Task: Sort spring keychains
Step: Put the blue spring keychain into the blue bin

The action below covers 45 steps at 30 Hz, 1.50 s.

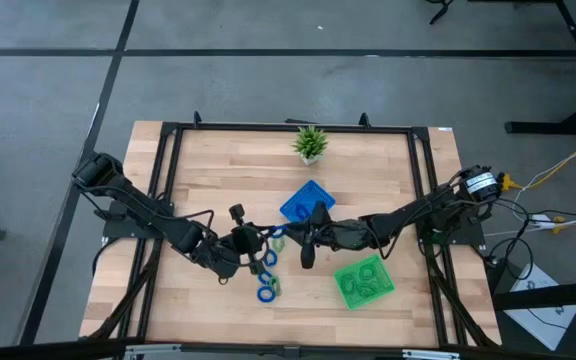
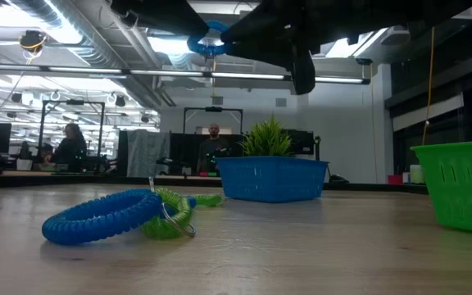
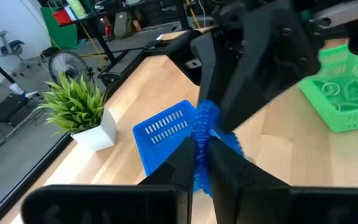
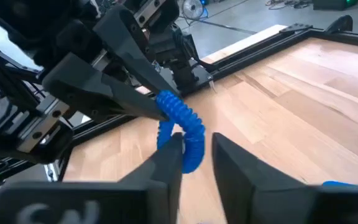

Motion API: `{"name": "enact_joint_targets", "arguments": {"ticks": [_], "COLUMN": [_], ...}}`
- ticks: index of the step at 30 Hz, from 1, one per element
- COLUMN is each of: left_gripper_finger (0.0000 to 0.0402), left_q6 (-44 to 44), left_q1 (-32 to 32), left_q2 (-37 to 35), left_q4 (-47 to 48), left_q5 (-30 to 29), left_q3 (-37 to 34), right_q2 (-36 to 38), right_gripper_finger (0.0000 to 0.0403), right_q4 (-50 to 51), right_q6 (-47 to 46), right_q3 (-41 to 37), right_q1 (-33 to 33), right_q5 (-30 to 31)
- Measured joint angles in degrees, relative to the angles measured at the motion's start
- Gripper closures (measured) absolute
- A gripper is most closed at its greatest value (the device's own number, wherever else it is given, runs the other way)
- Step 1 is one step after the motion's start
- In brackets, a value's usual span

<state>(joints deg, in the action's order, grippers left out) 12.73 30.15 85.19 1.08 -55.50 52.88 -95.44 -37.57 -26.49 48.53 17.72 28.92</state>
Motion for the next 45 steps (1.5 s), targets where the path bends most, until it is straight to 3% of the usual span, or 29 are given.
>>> {"name": "enact_joint_targets", "arguments": {"ticks": [8,17,24,32,40,45], "left_gripper_finger": [0.0359,0.0330,0.0269,0.0200,0.0188,0.0187], "left_q6": [0.0,0.2,4.5,5.9,7.6,8.9], "left_q1": [0.0,0.0,-0.7,-1.6,-1.6,-1.3], "left_q2": [0.0,0.0,0.0,0.0,0.0,0.0], "left_q4": [0.1,0.4,0.5,1.7,2.2,2.2], "left_q5": [0.1,1.2,6.0,5.1,7.2,11.6], "left_q3": [0.0,0.0,0.0,0.0,0.0,0.0], "right_q2": [0.0,0.0,0.0,0.0,0.0,0.0], "right_gripper_finger": [0.0389,0.0389,0.0390,0.0390,0.0390,0.0389], "right_q4": [-0.1,0.2,0.4,4.9,8.2,11.3], "right_q6": [2.2,3.0,3.0,1.6,1.2,1.3], "right_q3": [0.0,0.0,0.0,0.0,0.0,0.0], "right_q1": [0.0,0.0,0.1,0.2,0.2,0.2], "right_q5": [-0.2,-0.5,-0.6,-0.6,0.2,6.1]}}
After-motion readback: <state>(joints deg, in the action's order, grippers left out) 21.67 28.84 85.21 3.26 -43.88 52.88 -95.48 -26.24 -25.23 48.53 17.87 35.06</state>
